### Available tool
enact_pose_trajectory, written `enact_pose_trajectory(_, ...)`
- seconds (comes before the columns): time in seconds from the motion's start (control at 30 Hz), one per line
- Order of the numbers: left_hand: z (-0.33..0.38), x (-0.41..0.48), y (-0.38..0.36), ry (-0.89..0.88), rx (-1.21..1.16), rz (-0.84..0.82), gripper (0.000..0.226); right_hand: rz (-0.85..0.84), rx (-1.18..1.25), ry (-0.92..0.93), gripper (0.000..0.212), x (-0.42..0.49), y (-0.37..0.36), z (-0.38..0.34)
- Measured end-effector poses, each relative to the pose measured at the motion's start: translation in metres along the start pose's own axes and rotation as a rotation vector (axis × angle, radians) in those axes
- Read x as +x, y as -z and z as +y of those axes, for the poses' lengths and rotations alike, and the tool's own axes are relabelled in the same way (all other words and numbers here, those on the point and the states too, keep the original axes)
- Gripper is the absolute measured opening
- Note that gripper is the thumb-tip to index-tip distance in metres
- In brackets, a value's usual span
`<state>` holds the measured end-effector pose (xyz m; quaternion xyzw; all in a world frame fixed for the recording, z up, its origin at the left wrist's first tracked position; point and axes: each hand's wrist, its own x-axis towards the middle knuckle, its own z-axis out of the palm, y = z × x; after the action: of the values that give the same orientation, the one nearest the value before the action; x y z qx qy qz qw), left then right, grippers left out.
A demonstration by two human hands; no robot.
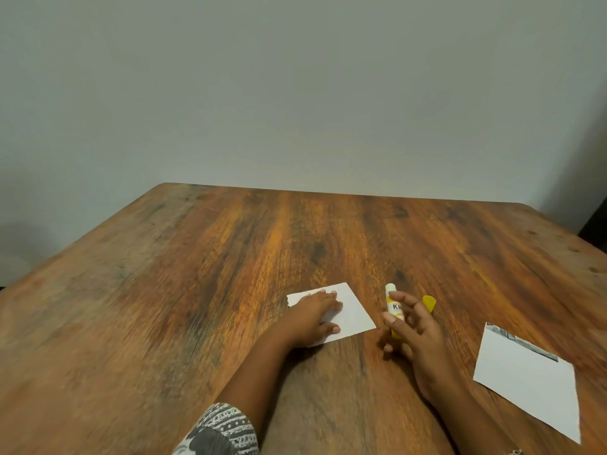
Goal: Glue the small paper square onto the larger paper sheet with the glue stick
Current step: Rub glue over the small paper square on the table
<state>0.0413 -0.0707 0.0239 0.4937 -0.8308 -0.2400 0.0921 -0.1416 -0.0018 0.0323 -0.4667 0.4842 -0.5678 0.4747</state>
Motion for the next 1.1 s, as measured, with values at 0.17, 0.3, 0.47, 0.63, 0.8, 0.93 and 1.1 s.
enact_pose_trajectory(0.17,-0.007,0.000,0.005,-0.010,-0.093,-0.009,0.052,-0.012,-0.019,0.017,0.038,0.018,-0.007,-0.009)
enact_pose_trajectory(0.3,-0.008,0.001,0.002,-0.052,-0.068,0.031,0.048,0.143,-0.108,0.033,0.018,0.050,-0.021,-0.009)
enact_pose_trajectory(0.47,-0.011,0.003,0.001,-0.065,-0.063,0.048,0.047,0.111,-0.275,0.106,0.018,0.070,-0.034,0.001)
enact_pose_trajectory(0.63,-0.016,0.007,-0.003,-0.053,-0.070,0.051,0.048,0.099,-0.435,0.134,0.018,0.084,-0.031,0.012)
enact_pose_trajectory(0.8,-0.017,0.006,-0.004,-0.063,-0.070,0.055,0.047,0.122,-0.512,0.136,0.021,0.091,-0.025,0.019)
enact_pose_trajectory(0.93,-0.015,0.007,-0.002,-0.058,-0.054,0.038,0.047,0.130,-0.570,0.155,0.022,0.094,-0.026,0.021)
enact_pose_trajectory(1.1,-0.008,0.009,0.003,-0.041,0.006,0.007,0.045,0.125,-0.624,0.175,0.022,0.096,-0.026,0.020)
